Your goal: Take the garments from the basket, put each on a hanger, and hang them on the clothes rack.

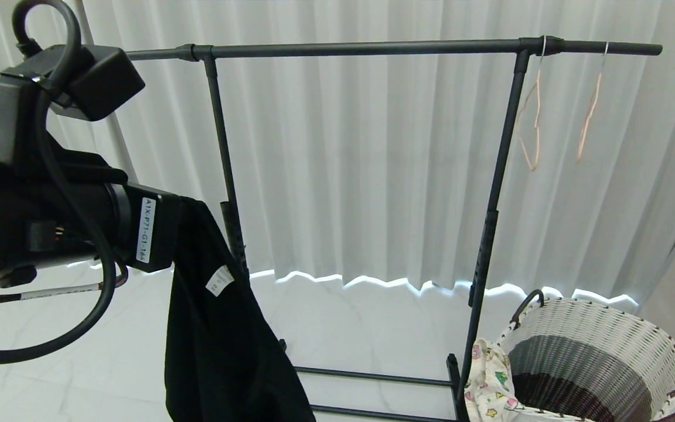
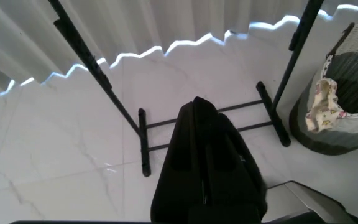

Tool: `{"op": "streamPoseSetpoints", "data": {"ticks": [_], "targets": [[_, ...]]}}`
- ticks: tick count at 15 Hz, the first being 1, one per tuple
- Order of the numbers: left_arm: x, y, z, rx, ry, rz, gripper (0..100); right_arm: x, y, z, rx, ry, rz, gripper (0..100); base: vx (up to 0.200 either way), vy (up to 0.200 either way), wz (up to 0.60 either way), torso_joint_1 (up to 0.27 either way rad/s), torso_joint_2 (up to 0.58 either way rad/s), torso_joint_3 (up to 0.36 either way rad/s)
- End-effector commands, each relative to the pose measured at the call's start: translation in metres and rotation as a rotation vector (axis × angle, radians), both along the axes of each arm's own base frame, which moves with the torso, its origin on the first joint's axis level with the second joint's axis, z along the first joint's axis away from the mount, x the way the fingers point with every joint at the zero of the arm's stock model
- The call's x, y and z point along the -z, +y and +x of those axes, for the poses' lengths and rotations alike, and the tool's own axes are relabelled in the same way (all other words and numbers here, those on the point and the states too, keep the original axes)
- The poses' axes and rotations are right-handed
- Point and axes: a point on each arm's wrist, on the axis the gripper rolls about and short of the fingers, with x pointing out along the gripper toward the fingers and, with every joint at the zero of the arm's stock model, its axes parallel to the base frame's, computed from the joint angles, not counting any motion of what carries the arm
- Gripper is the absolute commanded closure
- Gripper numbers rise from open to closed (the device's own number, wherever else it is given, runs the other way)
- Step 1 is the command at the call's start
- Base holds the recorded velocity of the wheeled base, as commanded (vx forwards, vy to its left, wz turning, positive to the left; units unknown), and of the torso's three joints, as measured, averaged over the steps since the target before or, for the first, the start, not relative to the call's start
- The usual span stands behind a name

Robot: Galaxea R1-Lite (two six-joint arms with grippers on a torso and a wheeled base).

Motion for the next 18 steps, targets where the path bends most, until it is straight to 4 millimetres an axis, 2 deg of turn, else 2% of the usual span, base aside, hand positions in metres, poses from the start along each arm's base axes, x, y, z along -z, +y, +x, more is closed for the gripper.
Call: {"op": "streamPoseSetpoints", "data": {"ticks": [1,7,11,18], "targets": [[0.004,0.005,0.001,-0.029,0.010,0.008,100,0.001,-0.001,0.002,0.013,0.000,0.001,0,0.000,0.000,0.00,0.000,0.00,0.000],[0.011,0.038,0.000,-0.177,0.014,0.024,100,0.002,-0.013,0.008,0.127,-0.031,0.009,0,0.000,0.000,0.00,0.008,-0.03,-0.021],[0.018,0.045,-0.012,-0.165,0.014,0.058,100,0.000,-0.015,0.016,0.142,-0.066,0.013,0,0.000,0.000,0.00,0.100,-0.35,-0.257],[0.018,0.047,-0.011,-0.160,0.008,0.102,100,0.000,-0.020,0.022,0.210,-0.085,0.052,0,0.000,0.000,0.00,0.181,-0.47,-0.284]]}}
